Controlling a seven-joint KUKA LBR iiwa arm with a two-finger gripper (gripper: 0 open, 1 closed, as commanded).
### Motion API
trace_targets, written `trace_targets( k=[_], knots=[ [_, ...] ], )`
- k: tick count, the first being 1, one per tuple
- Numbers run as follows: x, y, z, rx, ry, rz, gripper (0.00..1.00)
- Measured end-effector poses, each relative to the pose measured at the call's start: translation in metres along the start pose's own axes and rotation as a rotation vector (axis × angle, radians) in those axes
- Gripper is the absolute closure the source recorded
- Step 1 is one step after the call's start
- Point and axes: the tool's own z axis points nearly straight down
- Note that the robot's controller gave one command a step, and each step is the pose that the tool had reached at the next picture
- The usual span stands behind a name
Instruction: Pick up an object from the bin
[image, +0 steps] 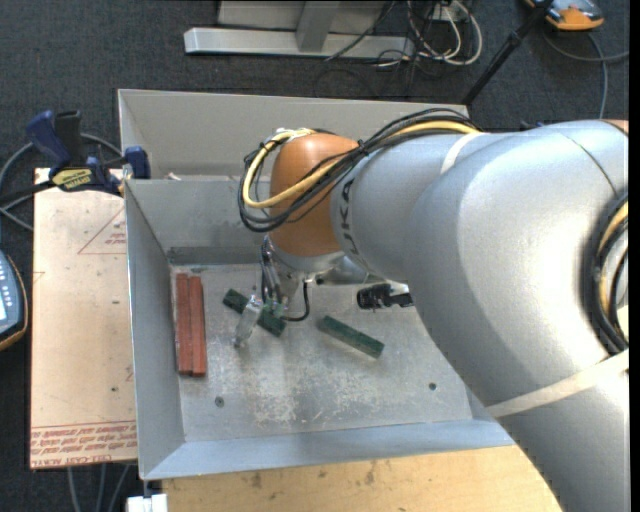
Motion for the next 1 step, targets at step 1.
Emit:
trace_targets(
  k=[1],
  knots=[
    [-0.0004,0.0006,-0.0013,-0.002,-0.001,-0.001,1.00]
  ],
)
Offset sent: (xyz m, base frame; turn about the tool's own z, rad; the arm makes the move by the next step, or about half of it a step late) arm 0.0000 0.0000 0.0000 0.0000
